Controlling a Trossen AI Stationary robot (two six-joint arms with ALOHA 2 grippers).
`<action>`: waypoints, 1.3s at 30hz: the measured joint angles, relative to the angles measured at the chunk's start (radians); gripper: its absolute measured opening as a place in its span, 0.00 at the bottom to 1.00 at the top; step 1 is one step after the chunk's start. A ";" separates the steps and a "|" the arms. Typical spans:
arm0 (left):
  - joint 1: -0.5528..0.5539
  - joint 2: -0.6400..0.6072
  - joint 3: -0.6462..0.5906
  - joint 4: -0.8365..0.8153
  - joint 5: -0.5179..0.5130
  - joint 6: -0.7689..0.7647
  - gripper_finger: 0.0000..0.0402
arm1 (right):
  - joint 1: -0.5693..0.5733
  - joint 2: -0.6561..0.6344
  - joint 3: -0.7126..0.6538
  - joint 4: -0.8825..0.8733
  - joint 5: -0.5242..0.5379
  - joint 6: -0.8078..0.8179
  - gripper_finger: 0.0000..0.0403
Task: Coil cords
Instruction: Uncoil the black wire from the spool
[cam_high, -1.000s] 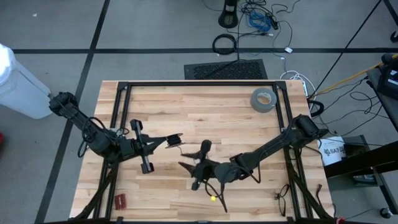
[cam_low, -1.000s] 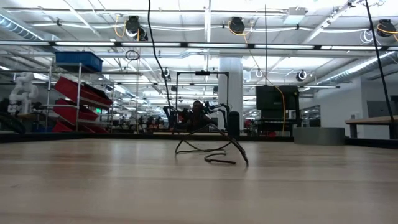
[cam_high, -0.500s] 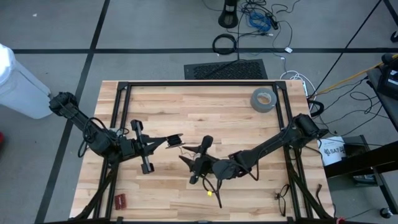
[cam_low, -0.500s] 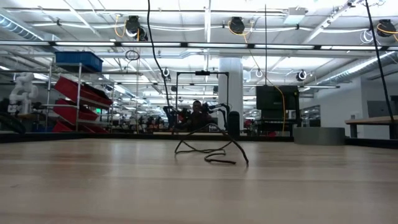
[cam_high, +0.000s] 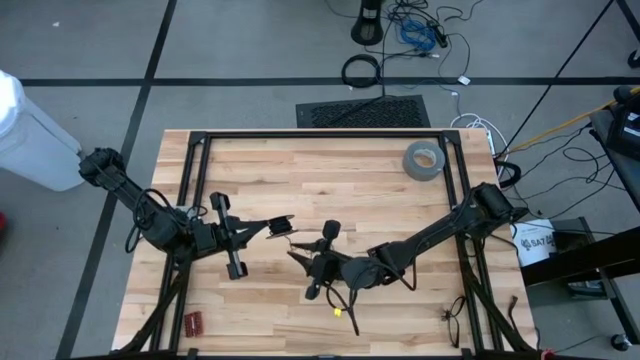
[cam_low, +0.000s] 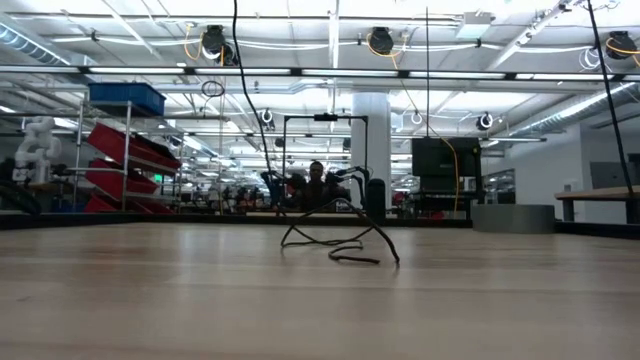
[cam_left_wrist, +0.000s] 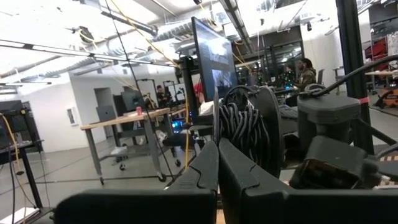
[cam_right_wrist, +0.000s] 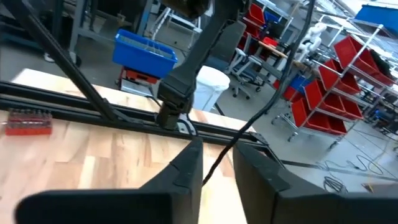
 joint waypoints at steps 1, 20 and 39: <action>0.000 0.000 0.000 0.000 0.000 0.000 0.00 | -0.002 0.000 0.000 -0.001 0.000 0.000 0.15; 0.000 0.000 0.000 0.000 0.000 0.000 0.00 | 0.005 0.000 0.000 0.042 0.000 0.004 0.00; 0.023 0.004 0.000 0.001 0.000 -0.010 0.00 | 0.026 0.000 0.074 0.132 -0.288 0.155 0.00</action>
